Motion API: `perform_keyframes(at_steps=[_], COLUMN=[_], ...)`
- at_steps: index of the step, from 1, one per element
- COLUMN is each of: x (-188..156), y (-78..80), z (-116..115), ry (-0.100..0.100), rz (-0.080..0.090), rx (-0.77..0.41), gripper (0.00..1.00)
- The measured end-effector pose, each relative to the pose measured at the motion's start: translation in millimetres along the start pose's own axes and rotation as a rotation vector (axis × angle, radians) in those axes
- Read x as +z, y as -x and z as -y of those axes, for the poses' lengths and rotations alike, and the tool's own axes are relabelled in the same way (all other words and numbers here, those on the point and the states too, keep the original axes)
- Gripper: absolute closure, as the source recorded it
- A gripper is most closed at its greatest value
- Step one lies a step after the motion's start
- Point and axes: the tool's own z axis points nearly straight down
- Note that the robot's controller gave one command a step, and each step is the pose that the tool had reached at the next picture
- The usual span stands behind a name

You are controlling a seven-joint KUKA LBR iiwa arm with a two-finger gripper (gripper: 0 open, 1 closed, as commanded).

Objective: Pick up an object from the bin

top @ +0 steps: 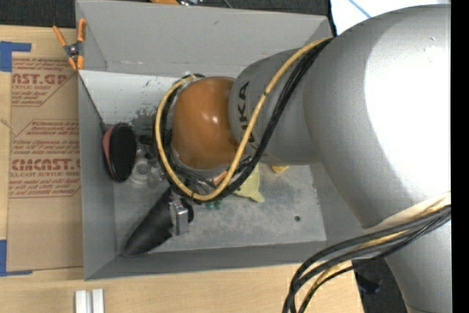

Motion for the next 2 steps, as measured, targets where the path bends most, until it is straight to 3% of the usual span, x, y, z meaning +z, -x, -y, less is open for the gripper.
perform_keyframes(at_steps=[1, 2], x=[1.6, 1.8], y=[-12.3, -12.5], z=[6.0, 6.1], ry=[0.002, 0.002], rz=[0.006, 0.005], rx=[-0.396, -0.394], gripper=[1.0, 1.0])
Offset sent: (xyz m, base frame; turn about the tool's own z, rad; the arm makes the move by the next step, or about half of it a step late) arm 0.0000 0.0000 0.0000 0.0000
